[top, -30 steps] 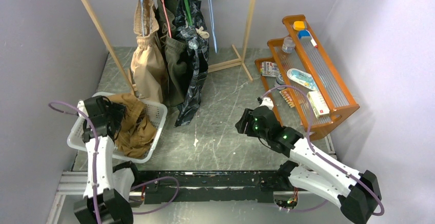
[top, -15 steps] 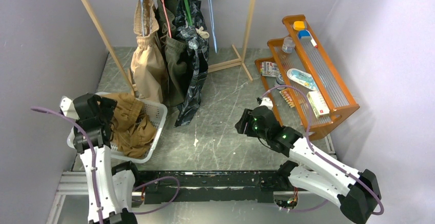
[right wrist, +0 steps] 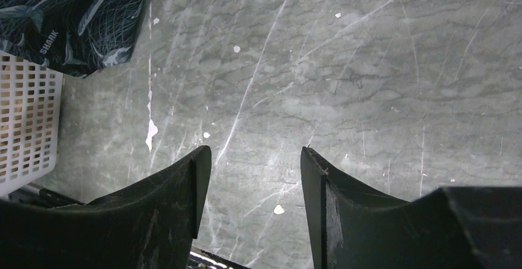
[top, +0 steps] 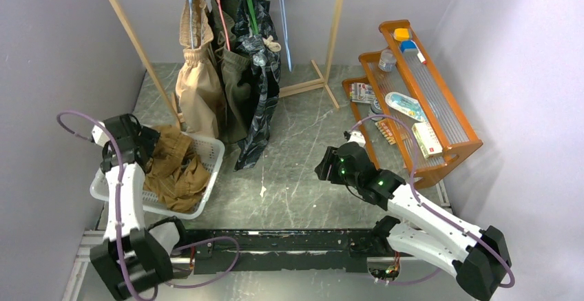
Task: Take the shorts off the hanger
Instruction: Place the shorts in the basket.
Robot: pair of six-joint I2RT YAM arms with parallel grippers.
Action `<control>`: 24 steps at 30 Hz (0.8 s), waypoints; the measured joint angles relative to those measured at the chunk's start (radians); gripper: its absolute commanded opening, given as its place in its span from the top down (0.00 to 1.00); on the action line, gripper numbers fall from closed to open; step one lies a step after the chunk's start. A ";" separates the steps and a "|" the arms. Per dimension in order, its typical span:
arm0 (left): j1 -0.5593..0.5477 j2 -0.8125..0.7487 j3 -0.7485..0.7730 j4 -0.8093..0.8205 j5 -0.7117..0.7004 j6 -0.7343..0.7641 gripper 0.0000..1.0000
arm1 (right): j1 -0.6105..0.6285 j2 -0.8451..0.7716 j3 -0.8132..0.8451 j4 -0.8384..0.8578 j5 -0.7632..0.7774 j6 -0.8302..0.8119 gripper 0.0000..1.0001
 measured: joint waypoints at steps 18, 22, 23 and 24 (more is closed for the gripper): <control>0.082 -0.125 0.032 -0.032 0.031 0.003 0.04 | 0.000 -0.015 0.043 -0.010 0.005 -0.043 0.31; 0.082 -0.237 0.049 -0.047 0.028 0.014 0.04 | 0.000 -0.016 0.043 0.007 -0.004 -0.048 0.30; 0.082 -0.260 0.048 -0.051 0.044 0.021 0.05 | 0.000 -0.016 0.043 0.013 -0.008 -0.050 0.29; 0.082 -0.282 0.044 -0.050 0.068 0.029 0.04 | 0.000 -0.016 0.044 0.017 -0.011 -0.051 0.28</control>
